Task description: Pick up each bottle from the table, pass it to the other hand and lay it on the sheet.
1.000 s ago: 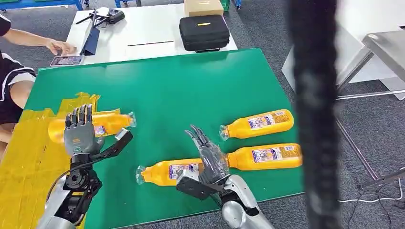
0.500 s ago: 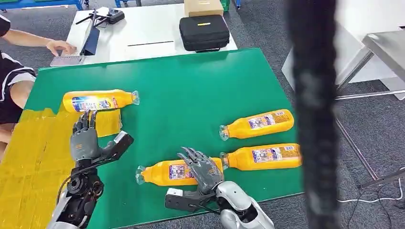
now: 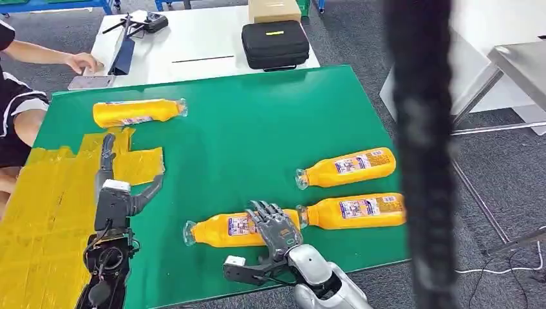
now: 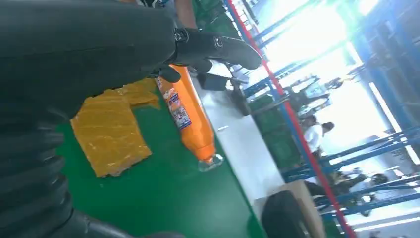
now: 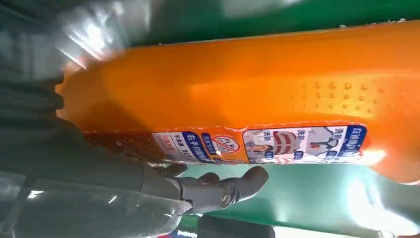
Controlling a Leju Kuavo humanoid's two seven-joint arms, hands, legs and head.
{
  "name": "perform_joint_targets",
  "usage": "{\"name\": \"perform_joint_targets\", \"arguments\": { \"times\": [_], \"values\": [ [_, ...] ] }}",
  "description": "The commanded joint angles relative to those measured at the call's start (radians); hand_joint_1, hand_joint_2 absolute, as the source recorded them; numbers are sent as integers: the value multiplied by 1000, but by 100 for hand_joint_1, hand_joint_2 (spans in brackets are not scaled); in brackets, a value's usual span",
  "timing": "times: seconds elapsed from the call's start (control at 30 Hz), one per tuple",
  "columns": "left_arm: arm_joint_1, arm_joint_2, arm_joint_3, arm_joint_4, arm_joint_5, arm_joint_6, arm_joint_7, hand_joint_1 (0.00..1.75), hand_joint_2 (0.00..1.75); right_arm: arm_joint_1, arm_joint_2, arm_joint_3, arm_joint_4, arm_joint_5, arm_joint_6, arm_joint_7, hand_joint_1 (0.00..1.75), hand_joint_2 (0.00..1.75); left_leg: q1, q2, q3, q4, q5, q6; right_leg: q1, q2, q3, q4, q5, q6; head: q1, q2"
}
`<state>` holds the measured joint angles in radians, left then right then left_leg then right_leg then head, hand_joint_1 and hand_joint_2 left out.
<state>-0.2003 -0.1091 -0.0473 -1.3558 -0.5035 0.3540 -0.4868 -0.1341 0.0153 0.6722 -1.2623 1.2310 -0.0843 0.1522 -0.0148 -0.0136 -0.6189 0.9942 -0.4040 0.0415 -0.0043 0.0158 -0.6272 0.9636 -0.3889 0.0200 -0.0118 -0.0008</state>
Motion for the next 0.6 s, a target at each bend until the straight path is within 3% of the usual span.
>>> {"name": "perform_joint_targets", "arguments": {
  "times": [0.03,0.27,0.3,0.33,0.37,0.6],
  "values": [
    [51,-8,-47,-155,76,-51,-30,0,175,-25,26,-31,174,87,-7,71,0,175,1,1,6,0,-2,-3,1,-1,6,-1,-2,0,0,0],
    [74,-11,-89,-202,117,-64,-49,0,175,-69,69,-98,297,129,-9,91,0,175,1,1,8,-1,0,-2,1,-1,7,-2,0,-1,0,0],
    [77,-12,-94,-208,117,-62,-50,0,175,-81,74,-104,319,128,-19,85,23,175,1,2,10,-1,-1,-3,1,-2,10,-2,0,-1,0,0],
    [81,-12,-98,-216,122,-64,-53,0,175,-88,82,-113,337,130,-25,83,82,175,1,2,10,-1,0,-2,1,-2,10,-2,0,-1,0,0],
    [85,-11,-102,-222,128,-68,-56,0,175,-94,86,-118,347,131,-23,79,157,175,1,1,12,-1,-1,-3,1,-3,11,-2,0,-1,0,0],
    [85,-11,-102,-222,128,-68,-56,0,175,-94,86,-118,347,131,-23,79,157,175,1,0,14,-1,1,-1,2,-4,14,-3,-1,-3,0,0]
  ]
}}
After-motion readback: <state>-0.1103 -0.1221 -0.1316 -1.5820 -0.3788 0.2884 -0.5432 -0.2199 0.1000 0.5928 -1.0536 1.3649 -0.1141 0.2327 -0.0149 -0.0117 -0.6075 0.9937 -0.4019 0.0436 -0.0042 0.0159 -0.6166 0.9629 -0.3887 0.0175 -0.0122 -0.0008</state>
